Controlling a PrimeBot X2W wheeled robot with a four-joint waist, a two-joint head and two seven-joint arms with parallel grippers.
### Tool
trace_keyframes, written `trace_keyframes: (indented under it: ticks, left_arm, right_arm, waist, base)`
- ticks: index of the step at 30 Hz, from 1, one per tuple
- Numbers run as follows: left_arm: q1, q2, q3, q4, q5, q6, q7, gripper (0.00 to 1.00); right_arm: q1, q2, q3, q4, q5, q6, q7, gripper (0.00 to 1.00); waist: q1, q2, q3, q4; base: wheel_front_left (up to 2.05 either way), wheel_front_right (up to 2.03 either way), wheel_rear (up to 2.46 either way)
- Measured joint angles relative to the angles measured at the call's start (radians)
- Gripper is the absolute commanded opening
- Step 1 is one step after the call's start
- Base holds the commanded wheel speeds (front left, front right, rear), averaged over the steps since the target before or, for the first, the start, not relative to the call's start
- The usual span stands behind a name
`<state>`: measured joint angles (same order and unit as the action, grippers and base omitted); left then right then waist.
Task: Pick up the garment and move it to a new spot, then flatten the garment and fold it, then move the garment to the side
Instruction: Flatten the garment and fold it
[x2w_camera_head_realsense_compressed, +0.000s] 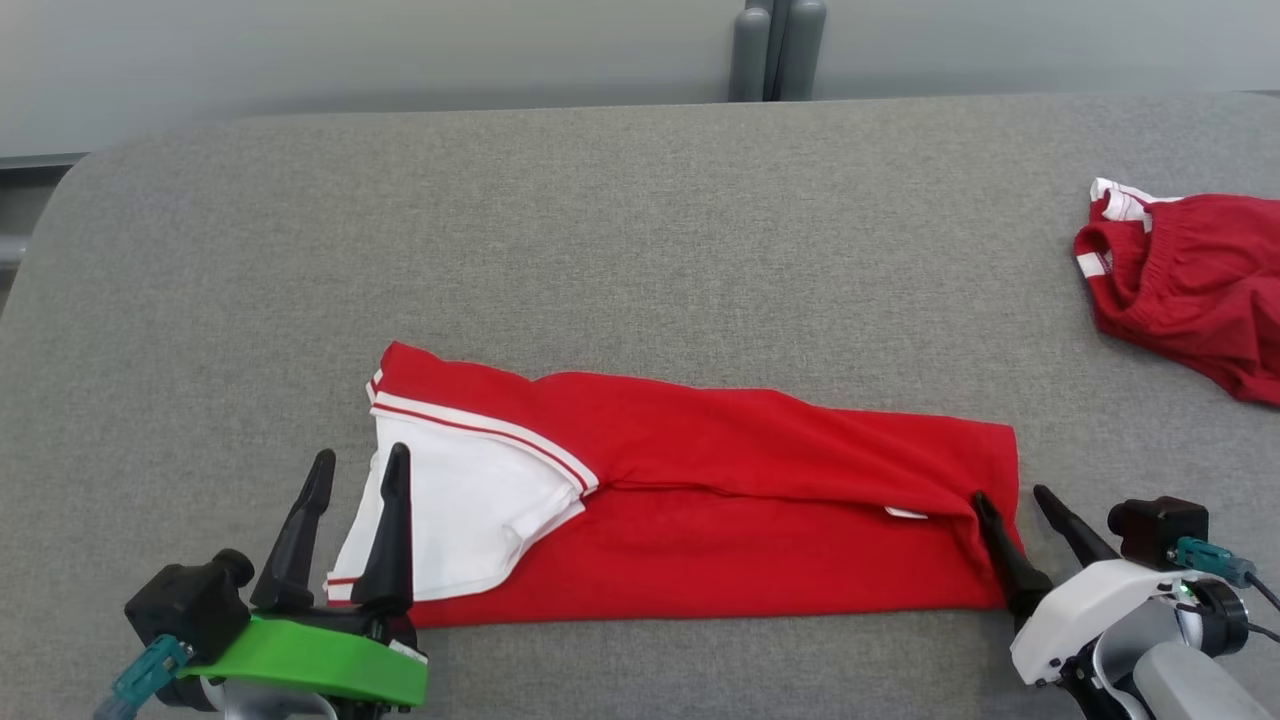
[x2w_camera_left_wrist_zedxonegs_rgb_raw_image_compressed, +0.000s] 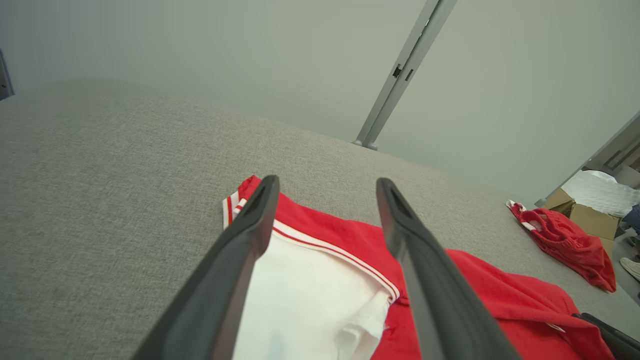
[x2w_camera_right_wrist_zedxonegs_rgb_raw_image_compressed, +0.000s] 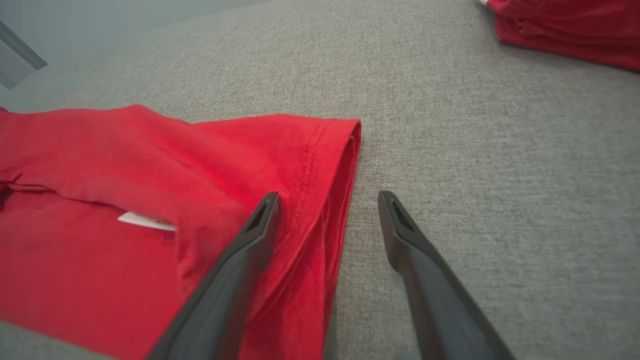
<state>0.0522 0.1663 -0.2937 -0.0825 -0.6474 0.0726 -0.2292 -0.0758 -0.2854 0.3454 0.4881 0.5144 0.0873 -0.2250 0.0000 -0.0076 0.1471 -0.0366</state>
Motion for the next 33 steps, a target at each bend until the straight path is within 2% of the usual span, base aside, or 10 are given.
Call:
trace_keyframes:
  ticks: [10,11,12,13,14,18,21,25,31,33]
  left_arm:
    - [0.020,0.002,0.020,-0.024,0.000,0.013,0.000,1.00]
    - [0.020,0.002,0.022,-0.025,0.000,0.016,0.000,1.00]
    - [0.021,0.002,0.024,-0.026,0.000,0.016,0.000,1.00]
    - [0.021,0.002,0.026,-0.027,0.000,0.016,0.001,1.00]
    - [0.022,0.003,0.027,-0.028,0.000,0.016,0.001,1.00]
    - [0.030,0.004,0.030,-0.030,0.000,0.016,0.007,1.00]
    - [0.030,0.005,0.030,-0.032,0.000,0.017,0.009,1.00]
    - [0.031,0.005,0.030,-0.033,0.001,0.019,0.010,1.00]
    - [0.040,0.006,0.041,-0.033,0.001,0.023,0.010,1.00]
    - [0.044,0.006,0.043,-0.035,0.001,0.024,0.010,1.00]
  right_arm:
    - [0.000,0.013,0.026,0.057,0.035,0.019,0.015,1.00]
    - [-0.001,0.014,0.030,0.059,0.035,0.021,0.015,0.70]
    - [-0.003,0.015,0.035,0.062,0.035,0.024,0.015,0.49]
    - [-0.007,0.015,0.041,0.063,0.036,0.026,0.015,0.39]
    - [-0.011,0.015,0.048,0.066,0.036,0.027,0.015,0.32]
    - [-0.043,0.015,0.086,0.077,0.029,0.027,0.024,0.17]
    - [-0.065,0.022,0.101,0.085,0.023,0.033,0.024,0.00]
    - [-0.085,0.035,0.081,0.088,0.043,0.036,0.021,0.00]
    - [-0.086,0.065,-0.031,0.082,0.217,0.037,0.013,0.00]
    - [-0.086,0.060,-0.042,0.082,0.235,0.037,0.013,0.00]
  waist:
    - [0.0000,0.0000,0.006,0.011]
    - [0.0000,0.0000,0.007,0.010]
    - [0.0000,0.0000,0.007,0.009]
    - [0.0000,0.0000,0.008,0.008]
    - [0.0000,0.0000,0.008,0.006]
    - [0.0000,0.0000,0.010,0.000]
    - [0.0000,0.0000,0.011,-0.004]
    - [0.0000,0.0000,0.008,-0.008]
    - [0.0000,0.0000,-0.006,-0.015]
    - [0.0000,0.0000,-0.009,-0.017]
  base:
    - [0.00,0.00,0.00]
    - [0.00,0.00,0.00]
    - [0.00,0.00,0.00]
    - [0.00,0.00,0.00]
    - [0.00,0.00,0.00]
    - [0.00,0.00,0.00]
    - [0.00,0.00,0.00]
    - [0.00,0.00,0.00]
    - [0.00,0.00,0.00]
    - [0.00,0.00,0.00]
